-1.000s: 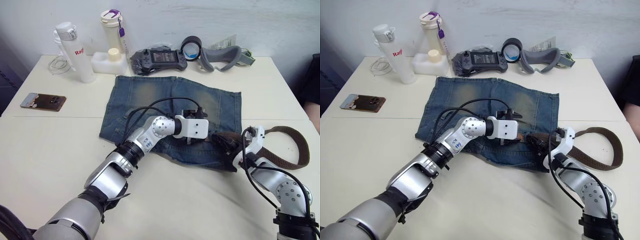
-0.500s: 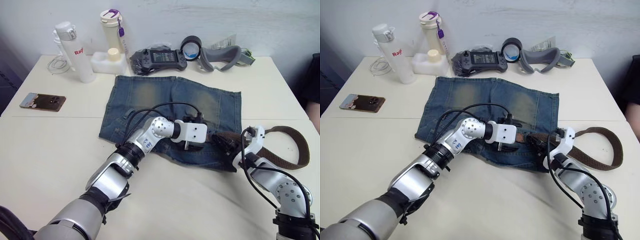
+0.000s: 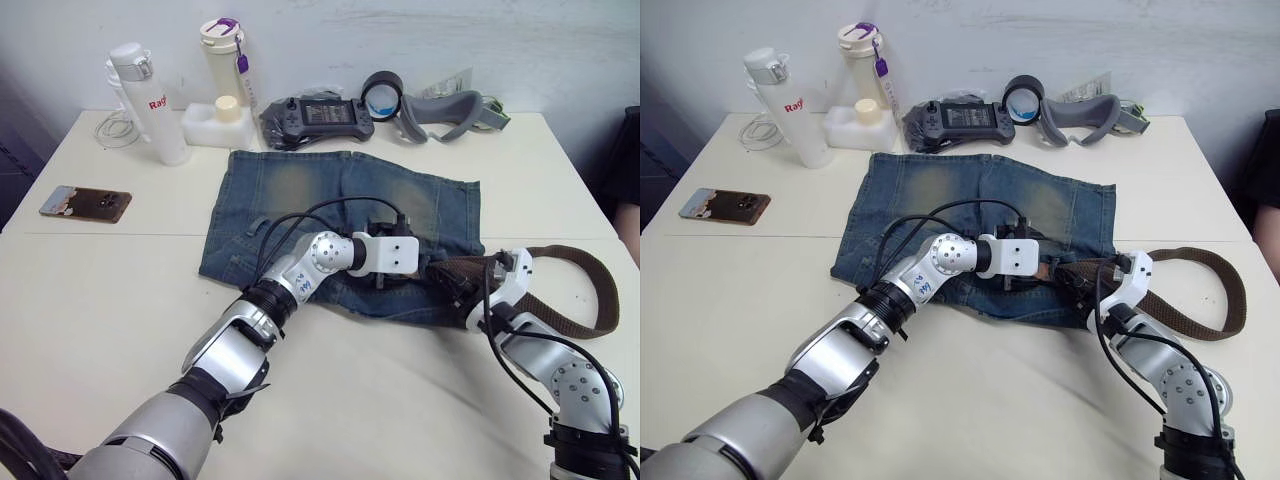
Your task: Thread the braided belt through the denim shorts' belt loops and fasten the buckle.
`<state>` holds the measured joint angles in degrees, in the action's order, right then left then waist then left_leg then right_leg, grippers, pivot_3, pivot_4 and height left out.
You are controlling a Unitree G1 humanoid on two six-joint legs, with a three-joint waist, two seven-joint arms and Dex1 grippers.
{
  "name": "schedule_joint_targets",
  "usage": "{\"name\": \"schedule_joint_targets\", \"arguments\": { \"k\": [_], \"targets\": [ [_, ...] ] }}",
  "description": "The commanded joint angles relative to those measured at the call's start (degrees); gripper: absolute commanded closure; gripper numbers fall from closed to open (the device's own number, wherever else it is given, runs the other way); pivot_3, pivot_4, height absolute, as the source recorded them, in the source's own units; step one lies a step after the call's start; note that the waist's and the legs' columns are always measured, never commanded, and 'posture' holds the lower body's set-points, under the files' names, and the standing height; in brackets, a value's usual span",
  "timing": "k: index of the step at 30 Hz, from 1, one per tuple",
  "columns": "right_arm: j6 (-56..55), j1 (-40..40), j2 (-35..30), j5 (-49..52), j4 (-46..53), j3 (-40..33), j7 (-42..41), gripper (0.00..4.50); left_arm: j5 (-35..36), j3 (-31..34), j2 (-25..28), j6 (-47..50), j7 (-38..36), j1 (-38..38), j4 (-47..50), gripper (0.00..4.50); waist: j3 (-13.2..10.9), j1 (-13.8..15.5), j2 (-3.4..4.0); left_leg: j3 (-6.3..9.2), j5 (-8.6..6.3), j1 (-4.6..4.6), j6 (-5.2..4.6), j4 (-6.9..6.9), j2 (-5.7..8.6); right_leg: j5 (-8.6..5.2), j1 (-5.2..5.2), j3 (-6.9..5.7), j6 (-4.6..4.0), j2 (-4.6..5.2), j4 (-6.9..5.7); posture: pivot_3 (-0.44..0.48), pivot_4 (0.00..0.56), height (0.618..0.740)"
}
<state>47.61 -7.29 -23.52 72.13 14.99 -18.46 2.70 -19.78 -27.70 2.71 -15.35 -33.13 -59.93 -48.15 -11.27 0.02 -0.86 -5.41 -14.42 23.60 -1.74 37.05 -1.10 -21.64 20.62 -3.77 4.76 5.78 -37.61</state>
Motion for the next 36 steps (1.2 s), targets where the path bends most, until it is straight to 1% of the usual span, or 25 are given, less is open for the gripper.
{"name": "schedule_joint_targets", "arguments": {
  "k": [1, 4, 8, 13, 16, 21, 22, 24, 25, 27, 29, 31, 32, 33, 34, 35, 36],
  "targets": [
    [1.0, 0.8, 0.4, 0.3, 1.4, 0.0, -0.2, 4.50, 0.4, 2.5, 0.2, -0.7, 2.6, -1.3, 3.0, 0.04, 0.0, 0.0, 0.00, 0.00, 0.00, 0.00, 0.00, 0.00, 0.00, 0.00, 0.00, 0.00, 0.00, 0.00, 0.00, 0.000, 0.150, 0.731],
    [1.0, 0.5, 0.5, 0.3, 1.3, 0.1, -0.1, 4.50, 0.2, 2.7, 0.3, -2.1, 4.0, -1.5, 2.9, 0.04, 0.0, 0.0, 0.00, 0.00, 0.00, 0.01, 0.00, 0.00, 0.00, 0.00, 0.01, 0.00, 0.00, 0.00, 0.00, 0.000, 0.150, 0.731],
    [1.0, 0.1, 0.6, 0.0, 0.8, 0.3, -0.1, 4.50, 1.3, 2.4, 0.0, -6.2, 2.5, -0.7, 5.0, 0.04, 0.0, 0.0, 0.00, 0.00, 0.00, 0.03, 0.00, 0.00, 0.00, 0.00, 0.03, 0.00, 0.00, 0.00, 0.00, 0.000, 0.150, 0.731],
    [0.9, -0.2, 0.7, -0.3, 0.3, 0.3, -0.3, 4.50, 0.4, 2.1, 0.6, -8.6, 3.5, -0.6, 5.9, 0.04, 0.0, 0.0, 0.00, 0.00, 0.00, 0.05, 0.01, 0.00, 0.00, 0.00, 0.04, -0.01, 0.00, 0.00, 0.01, 0.000, 0.150, 0.731],
    [1.0, -0.4, 0.8, -0.5, 0.3, 0.4, -0.3, 4.50, 0.3, 2.2, 0.8, -9.0, 3.5, -0.8, 5.6, 0.84, 0.0, 0.0, 0.00, 0.00, 0.00, 0.05, 0.01, 0.00, 0.00, 0.00, 0.04, -0.02, 0.00, 0.00, 0.00, 0.000, 0.150, 0.731],
    [1.0, -0.6, 1.1, -0.7, 0.2, 0.4, -0.3, 4.50, -0.1, 1.2, 1.1, -10.2, 2.3, -0.2, 4.3, 3.01, 0.0, 0.0, 0.00, 0.01, 0.01, 0.07, 0.01, 0.00, 0.00, 0.00, 0.06, -0.03, 0.00, -0.01, 0.00, 0.000, 0.150, 0.731],
    [1.0, -0.7, 1.2, -0.8, 0.2, 0.4, -0.3, 4.50, -0.2, 1.1, 1.1, -10.4, 2.1, -0.1, 4.2, 3.53, 0.0, 0.0, 0.00, 0.01, 0.01, 0.08, 0.01, 0.00, 0.00, 0.00, 0.06, -0.03, 0.00, -0.01, 0.00, 0.000, 0.150, 0.731],
    [1.0, -0.7, 1.3, -0.9, 0.2, 0.3, -0.3, 4.50, -0.5, 1.0, 1.2, -10.6, 2.1, 0.0, 4.1, 4.30, 0.0, 0.0, 0.00, 0.01, 0.01, 0.09, 0.01, 0.01, 0.00, 0.00, 0.08, -0.03, 0.00, -0.01, -0.01, 0.000, 0.150, 0.731],
    [1.1, -0.6, 1.2, -0.9, 0.3, 0.1, -0.3, 4.50, -0.6, 1.0, 1.2, -10.7, 2.2, 0.0, 4.1, 4.49, 0.0, 0.0, 0.00, 0.01, 0.01, 0.11, 0.01, 0.02, 0.00, 0.00, 0.09, -0.03, 0.00, -0.01, -0.01, 0.000, 0.150, 0.731],
    [1.2, -0.3, 1.1, -0.7, 0.6, -0.2, -0.2, 4.50, -0.4, 1.5, 1.0, -10.3, 2.4, 0.0, 3.7, 4.49, 0.0, 0.0, 0.00, 0.01, 0.01, 0.11, 0.01, 0.02, 0.00, 0.00, 0.09, -0.03, 0.00, -0.01, -0.01, 0.000, 0.150, 0.731],
    [1.0, 0.4, 1.2, 1.6, 1.6, -1.5, -0.9, 4.50, -0.1, 2.0, 1.0, -9.6, 2.4, -0.1, 3.4, 4.49, 0.0, 0.0, 0.00, 0.01, 0.01, 0.12, 0.01, 0.02, 0.00, 0.00, 0.09, -0.04, 0.00, -0.01, -0.01, 0.000, 0.150, 0.731],
    [1.2, 1.3, 0.9, 5.3, 3.0, -3.5, -1.3, 3.59, 0.5, 2.6, 0.9, -8.9, 2.3, -0.2, 3.1, 4.50, 0.0, 0.1, 0.00, 0.02, 0.01, 0.13, 0.01, 0.02, 0.00, 0.00, 0.09, -0.05, 0.00, -0.01, -0.02, 0.000, 0.150, 0.731],
    [1.6, 1.9, 0.3, 6.9, 3.9, -4.3, -1.7, 3.23, 0.6, 2.9, 0.9, -8.6, 2.2, -0.2, 2.9, 4.50, 0.0, 0.1, 0.00, 0.06, 0.01, 0.16, 0.01, 0.03, 0.00, 0.00, 0.09, -0.09, 0.00, 0.00, -0.02, 0.000, 0.150, 0.731],
    [2.0, 2.8, -0.7, 8.3, 5.1, -5.1, -2.1, 2.97, 0.6, 3.1, 1.0, -8.5, 2.1, -0.3, 2.7, 4.50, 0.0, 0.1, 0.00, 0.06, 0.01, 0.19, 0.01, 0.03, 0.00, 0.00, 0.09, -0.10, 0.00, 0.00, -0.02, 0.000, 0.150, 0.731],
    [2.3, 3.9, -2.2, 9.0, 6.5, -6.0, -2.9, 2.31, 0.8, 3.5, 1.0, -8.1, 2.0, -0.4, 2.5, 4.50, 0.0, 0.1, 0.01, 0.06, 0.01, 0.20, 0.01, 0.04, 0.00, 0.00, 0.11, -0.10, 0.00, 0.00, -0.03, 0.000, 0.150, 0.731],
    [2.5, 5.0, -3.8, 9.1, 7.9, -6.7, -4.1, 1.90, 1.2, 3.8, 1.0, -7.7, 1.6, -0.4, 2.4, 4.50, 0.0, 0.1, 0.01, 0.07, 0.01, 0.24, 0.01, 0.04, 0.00, 0.00, 0.13, -0.10, 0.00, 0.00, -0.03, 0.000, 0.150, 0.731],
    [2.3, 5.9, -5.0, 9.2, 9.0, -7.3, -5.1, 1.38, 1.4, 4.1, 0.9, -7.4, 1.2, -0.3, 2.4, 4.50, 0.0, 0.1, 0.01, 0.07, 0.01, 0.30, 0.01, 0.06, 0.00, 0.00, 0.20, -0.11, 0.00, 0.00, -0.03, 0.000, 0.150, 0.731]
  ]
}}
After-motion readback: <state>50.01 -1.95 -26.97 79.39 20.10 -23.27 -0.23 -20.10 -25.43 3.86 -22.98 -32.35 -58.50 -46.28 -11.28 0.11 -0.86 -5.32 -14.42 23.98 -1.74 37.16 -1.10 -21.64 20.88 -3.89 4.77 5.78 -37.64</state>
